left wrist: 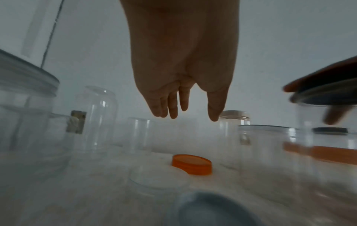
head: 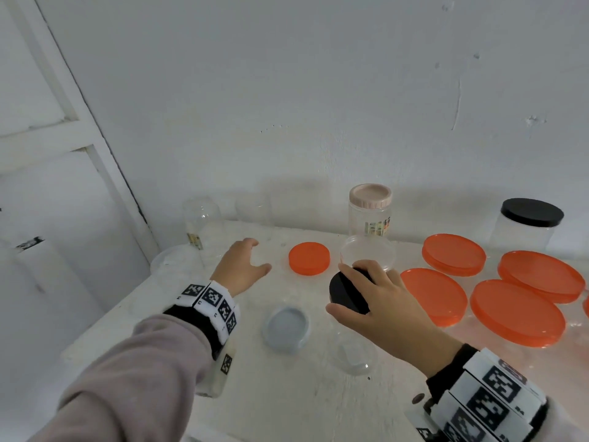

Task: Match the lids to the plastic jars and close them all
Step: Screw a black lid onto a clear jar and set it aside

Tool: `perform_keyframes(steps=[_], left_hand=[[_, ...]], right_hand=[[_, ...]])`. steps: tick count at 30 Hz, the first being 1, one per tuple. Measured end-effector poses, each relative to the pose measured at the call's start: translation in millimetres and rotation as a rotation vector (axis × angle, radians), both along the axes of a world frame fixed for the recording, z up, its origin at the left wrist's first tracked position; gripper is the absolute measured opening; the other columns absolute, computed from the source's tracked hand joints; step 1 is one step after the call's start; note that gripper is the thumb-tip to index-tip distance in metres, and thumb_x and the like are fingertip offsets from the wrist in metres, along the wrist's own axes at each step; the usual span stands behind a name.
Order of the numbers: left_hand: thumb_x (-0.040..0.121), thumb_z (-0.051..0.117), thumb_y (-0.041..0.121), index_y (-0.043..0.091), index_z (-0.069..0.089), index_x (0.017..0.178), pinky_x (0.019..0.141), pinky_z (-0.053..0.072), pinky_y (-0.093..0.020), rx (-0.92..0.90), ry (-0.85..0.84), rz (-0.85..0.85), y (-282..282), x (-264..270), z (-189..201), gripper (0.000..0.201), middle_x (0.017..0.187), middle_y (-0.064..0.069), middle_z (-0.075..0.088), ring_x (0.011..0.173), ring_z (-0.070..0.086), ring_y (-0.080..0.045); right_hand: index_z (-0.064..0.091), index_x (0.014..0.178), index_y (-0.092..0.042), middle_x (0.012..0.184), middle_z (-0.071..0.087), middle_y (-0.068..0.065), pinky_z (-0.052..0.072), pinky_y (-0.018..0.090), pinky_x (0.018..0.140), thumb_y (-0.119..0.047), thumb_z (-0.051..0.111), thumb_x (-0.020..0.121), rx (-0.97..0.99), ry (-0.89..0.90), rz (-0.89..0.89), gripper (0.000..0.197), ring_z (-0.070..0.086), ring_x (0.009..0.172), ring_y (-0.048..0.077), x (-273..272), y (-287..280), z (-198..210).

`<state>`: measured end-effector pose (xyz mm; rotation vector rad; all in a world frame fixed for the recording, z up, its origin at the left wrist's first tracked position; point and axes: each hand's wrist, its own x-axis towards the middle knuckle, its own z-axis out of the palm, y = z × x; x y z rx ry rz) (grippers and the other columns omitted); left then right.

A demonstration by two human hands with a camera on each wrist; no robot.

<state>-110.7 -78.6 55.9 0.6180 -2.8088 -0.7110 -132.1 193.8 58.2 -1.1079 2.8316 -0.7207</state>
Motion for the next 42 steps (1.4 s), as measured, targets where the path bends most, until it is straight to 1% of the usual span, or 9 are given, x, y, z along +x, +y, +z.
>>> perform_keyframes(steps=[6, 12, 17, 20, 24, 28, 32, 36, 42], left_hand=[[0.088, 0.066, 0.033, 0.007, 0.035, 0.143, 0.105, 0.036, -0.039, -0.097, -0.087, 0.147, -57.1, -22.3, 46.8, 0.068, 0.143, -0.015, 0.041, 0.129, 0.044, -0.029], [0.090, 0.063, 0.035, 0.006, 0.032, 0.144, 0.100, 0.041, -0.036, -0.242, -0.249, 0.211, -110.0, -29.8, 82.6, 0.069, 0.140, -0.017, 0.044, 0.125, 0.046, -0.031], [0.092, 0.058, 0.044, 0.009, 0.032, 0.144, 0.100, 0.038, -0.028, -0.329, -0.490, 0.184, -144.2, -22.9, 75.5, 0.068, 0.142, -0.014, 0.043, 0.127, 0.045, -0.027], [0.092, 0.055, 0.050, 0.011, 0.031, 0.145, 0.101, 0.036, -0.026, -0.320, -0.599, 0.167, -158.1, -14.9, 61.6, 0.070, 0.144, -0.010, 0.043, 0.129, 0.044, -0.025], [0.089, 0.051, 0.059, 0.012, 0.022, 0.148, 0.108, 0.034, -0.032, -0.291, -0.701, 0.163, -167.3, -9.5, 44.6, 0.081, 0.149, -0.010, 0.036, 0.133, 0.041, -0.024], [0.087, 0.053, 0.062, 0.012, 0.015, 0.151, 0.113, 0.028, -0.034, -0.302, -0.760, 0.122, -169.5, -10.1, 36.9, 0.090, 0.154, -0.008, 0.028, 0.138, 0.034, -0.023], [0.085, 0.053, 0.066, 0.016, 0.011, 0.152, 0.110, 0.031, -0.032, -0.403, -0.841, 0.090, -165.5, -13.7, 30.9, 0.094, 0.153, -0.007, 0.031, 0.137, 0.036, -0.022], [0.082, 0.056, 0.066, 0.018, 0.005, 0.153, 0.110, 0.030, -0.033, -0.483, -0.904, 0.063, -163.3, -17.0, 26.8, 0.100, 0.156, -0.006, 0.027, 0.139, 0.034, -0.023], [0.084, 0.056, 0.063, 0.017, -0.001, 0.153, 0.108, 0.029, -0.030, -0.605, -0.925, 0.070, -158.8, -22.1, 16.4, 0.101, 0.158, -0.006, 0.023, 0.142, 0.030, -0.023]], right_hand=[[0.020, 0.150, -0.039, 0.142, 0.021, -0.020, 0.037, 0.022, 0.096, -0.074, 0.036, 0.081, 0.037, -0.006, 0.020, 0.079, 0.031, 0.120, 0.015, -2.7, -0.5, 0.2], [0.016, 0.149, -0.041, 0.142, 0.017, -0.023, 0.034, 0.019, 0.097, -0.077, 0.028, 0.077, 0.092, 0.009, 0.019, 0.082, 0.030, 0.120, 0.012, -1.7, -3.3, 2.7], [0.010, 0.149, -0.045, 0.140, 0.012, -0.027, 0.031, 0.016, 0.099, -0.081, 0.019, 0.071, 0.143, -0.008, 0.012, 0.086, 0.027, 0.116, 0.007, -0.7, -3.6, 5.9], [0.009, 0.148, -0.047, 0.141, 0.012, -0.028, 0.026, 0.015, 0.094, -0.086, 0.005, 0.060, 0.187, -0.008, 0.007, 0.096, 0.026, 0.110, 0.004, 0.0, -5.1, 8.6], [0.002, 0.146, -0.050, 0.143, 0.006, -0.029, 0.020, 0.013, 0.089, -0.084, -0.002, 0.054, 0.248, -0.009, -0.005, 0.098, 0.026, 0.109, 0.002, 1.8, -7.9, 12.6], [-0.001, 0.144, -0.052, 0.140, 0.003, -0.032, 0.021, 0.012, 0.086, -0.085, -0.003, 0.052, 0.273, -0.020, -0.013, 0.097, 0.024, 0.105, 0.000, 2.4, -9.5, 16.0], [0.006, 0.145, -0.051, 0.135, 0.006, -0.034, 0.023, 0.013, 0.086, -0.085, 0.003, 0.053, 0.253, -0.057, 0.000, 0.098, 0.023, 0.105, 0.001, 3.1, -9.6, 17.6], [0.001, 0.144, -0.053, 0.139, 0.001, -0.034, 0.022, 0.011, 0.088, -0.085, 0.001, 0.054, 0.253, -0.039, 0.006, 0.095, 0.020, 0.108, -0.001, 2.4, -8.8, 15.6], [0.008, 0.147, -0.050, 0.141, 0.005, -0.032, 0.022, 0.013, 0.092, -0.085, 0.023, 0.071, 0.165, -0.047, 0.018, 0.085, 0.021, 0.115, 0.000, -0.2, -5.2, 8.8]])
